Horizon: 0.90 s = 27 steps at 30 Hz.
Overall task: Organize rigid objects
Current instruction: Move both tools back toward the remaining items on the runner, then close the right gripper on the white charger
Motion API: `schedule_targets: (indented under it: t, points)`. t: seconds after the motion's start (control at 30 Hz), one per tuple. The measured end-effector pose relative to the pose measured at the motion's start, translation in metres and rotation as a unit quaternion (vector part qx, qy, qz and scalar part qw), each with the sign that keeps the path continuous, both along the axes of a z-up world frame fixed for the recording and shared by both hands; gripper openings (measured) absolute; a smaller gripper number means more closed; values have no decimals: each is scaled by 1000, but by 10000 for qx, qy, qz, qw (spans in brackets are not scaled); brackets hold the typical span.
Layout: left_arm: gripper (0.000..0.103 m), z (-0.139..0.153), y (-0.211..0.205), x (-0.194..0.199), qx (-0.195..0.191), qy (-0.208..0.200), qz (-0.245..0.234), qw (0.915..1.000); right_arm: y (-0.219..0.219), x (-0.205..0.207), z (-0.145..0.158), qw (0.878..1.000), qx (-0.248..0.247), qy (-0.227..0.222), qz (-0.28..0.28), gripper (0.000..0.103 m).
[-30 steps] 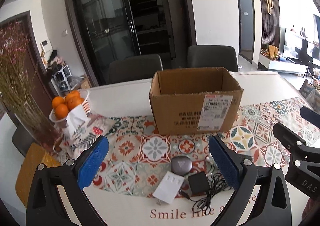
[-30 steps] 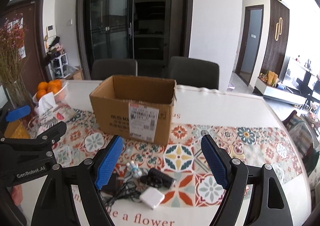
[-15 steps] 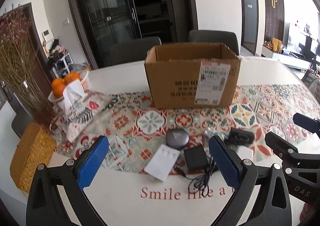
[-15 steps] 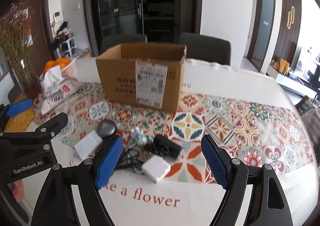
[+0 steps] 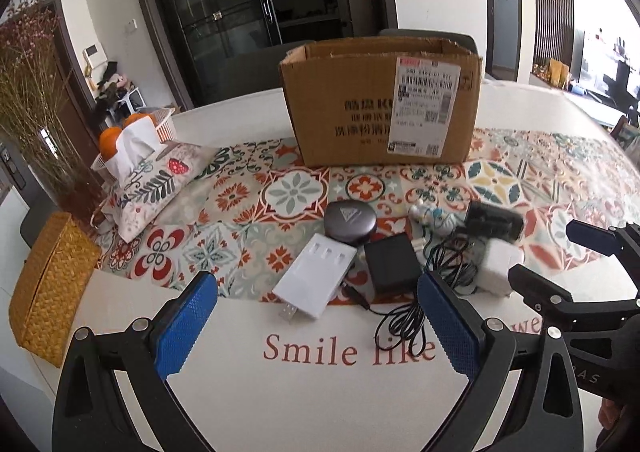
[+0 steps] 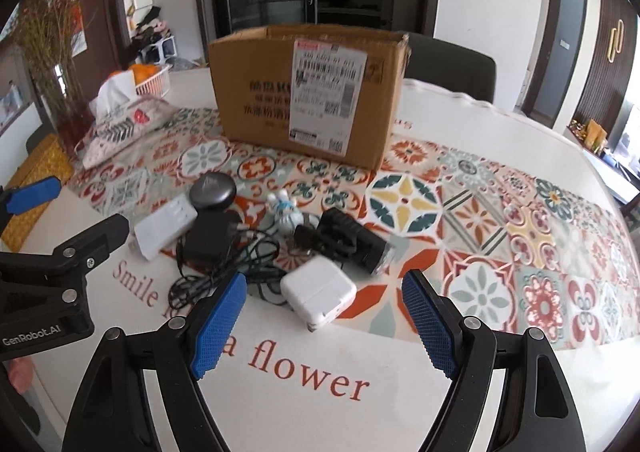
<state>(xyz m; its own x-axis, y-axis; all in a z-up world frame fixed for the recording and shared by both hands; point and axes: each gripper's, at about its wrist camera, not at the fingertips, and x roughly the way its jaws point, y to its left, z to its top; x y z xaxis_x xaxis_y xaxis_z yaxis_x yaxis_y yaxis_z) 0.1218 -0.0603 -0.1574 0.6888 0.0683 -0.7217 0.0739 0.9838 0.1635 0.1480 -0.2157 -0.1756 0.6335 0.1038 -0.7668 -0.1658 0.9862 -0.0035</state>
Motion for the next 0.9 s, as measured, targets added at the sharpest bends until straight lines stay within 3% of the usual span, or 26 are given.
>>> schedule_targets:
  t: [0.4, 0.9]
  points:
    - [102, -34, -5, 1, 163, 156, 125, 9997, 1, 9, -41, 9992, -109, 87, 366, 79]
    - [101, -48, -4, 6, 214, 206, 219, 9993, 4, 25, -65, 9986, -171, 113, 480, 62]
